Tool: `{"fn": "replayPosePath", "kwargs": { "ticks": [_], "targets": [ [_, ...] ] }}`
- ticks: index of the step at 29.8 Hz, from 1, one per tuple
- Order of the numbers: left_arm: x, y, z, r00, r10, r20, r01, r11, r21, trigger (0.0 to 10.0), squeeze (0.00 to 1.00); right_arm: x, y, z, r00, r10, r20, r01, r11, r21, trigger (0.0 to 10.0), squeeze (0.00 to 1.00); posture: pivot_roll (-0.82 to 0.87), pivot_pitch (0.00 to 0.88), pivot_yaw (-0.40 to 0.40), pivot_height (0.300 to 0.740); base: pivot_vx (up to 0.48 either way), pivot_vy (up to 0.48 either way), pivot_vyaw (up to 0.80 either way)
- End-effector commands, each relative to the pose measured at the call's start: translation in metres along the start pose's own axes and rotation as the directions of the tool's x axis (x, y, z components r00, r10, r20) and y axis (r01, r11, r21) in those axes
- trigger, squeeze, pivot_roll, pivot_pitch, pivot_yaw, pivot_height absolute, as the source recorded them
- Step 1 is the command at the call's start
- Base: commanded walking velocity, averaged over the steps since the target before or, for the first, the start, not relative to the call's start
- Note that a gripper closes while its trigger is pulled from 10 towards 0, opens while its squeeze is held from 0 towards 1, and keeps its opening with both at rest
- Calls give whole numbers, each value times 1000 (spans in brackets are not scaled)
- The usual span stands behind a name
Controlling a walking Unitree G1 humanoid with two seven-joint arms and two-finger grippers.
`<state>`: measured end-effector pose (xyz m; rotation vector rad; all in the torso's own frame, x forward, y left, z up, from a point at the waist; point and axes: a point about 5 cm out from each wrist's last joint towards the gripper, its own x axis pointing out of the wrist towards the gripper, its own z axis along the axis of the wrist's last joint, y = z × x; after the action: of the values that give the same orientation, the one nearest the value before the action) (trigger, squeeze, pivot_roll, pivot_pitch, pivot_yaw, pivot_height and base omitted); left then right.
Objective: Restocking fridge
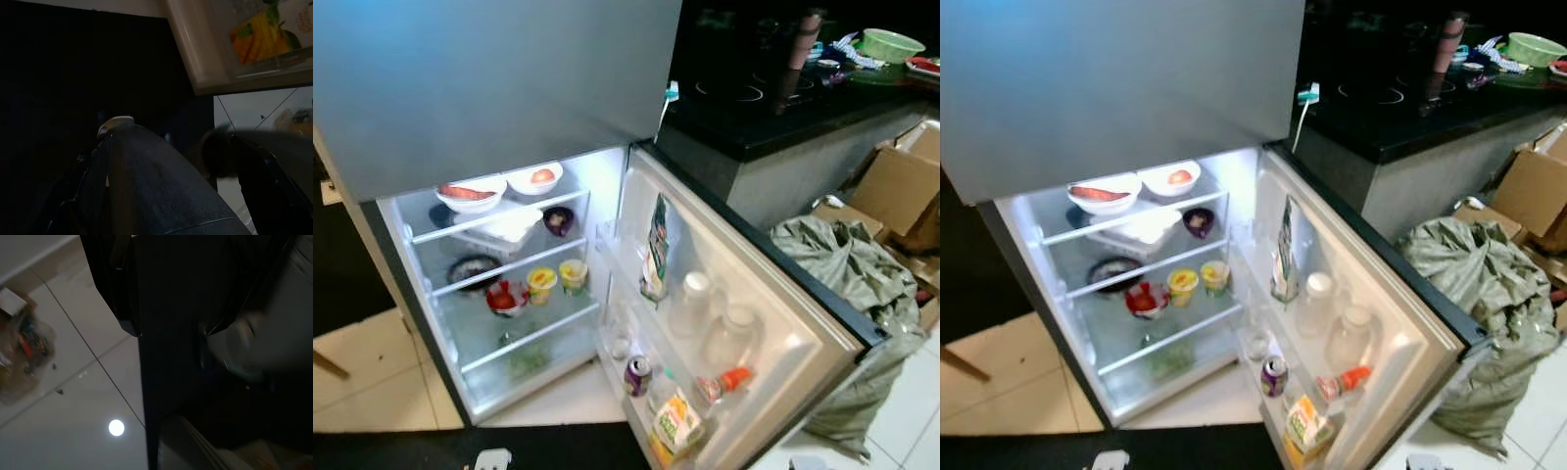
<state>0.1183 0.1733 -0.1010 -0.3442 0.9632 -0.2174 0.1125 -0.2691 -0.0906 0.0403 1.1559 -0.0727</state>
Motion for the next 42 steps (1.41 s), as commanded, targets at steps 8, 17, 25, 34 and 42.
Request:
{"fn": "replayPosePath", "kwargs": {
  "ticks": [8, 17, 25, 34, 42],
  "targets": [
    [-6, -9, -36, 987, -26, -159, 24, 1000, -15, 10000, 0, -7, -24, -5, 985, -166, -51, 166, 986, -4, 10000, 0, -90, 0, -79, 740, 0, 0, 0],
    [-8, -6, -38, 986, -25, -167, 23, 1000, -14, 10000, 0, -16, -52, 56, 921, -326, 212, 271, 929, 251, 10000, 0, -90, 0, -75, 740, 0, 0, 0],
    [-8, -4, -39, 985, -2, -174, -2, 1000, -20, 10000, 0, -30, -72, 96, 848, -401, 347, 257, 883, 392, 10000, 0, -91, 0, -77, 740, 0, 0, 0],
    [-8, -5, -43, 979, 13, -204, -14, 1000, -4, 10000, 0, -27, -70, 86, 858, -404, 316, 272, 882, 386, 10000, 0, -90, 0, -78, 740, -96, 0, 0],
    [-8, -6, -43, 977, 8, -211, -5, 1000, 10, 10000, 0, -25, -67, 79, 869, -396, 296, 273, 884, 380, 10000, 0, -88, 0, -74, 740, -334, 0, 0]
  ]
}}
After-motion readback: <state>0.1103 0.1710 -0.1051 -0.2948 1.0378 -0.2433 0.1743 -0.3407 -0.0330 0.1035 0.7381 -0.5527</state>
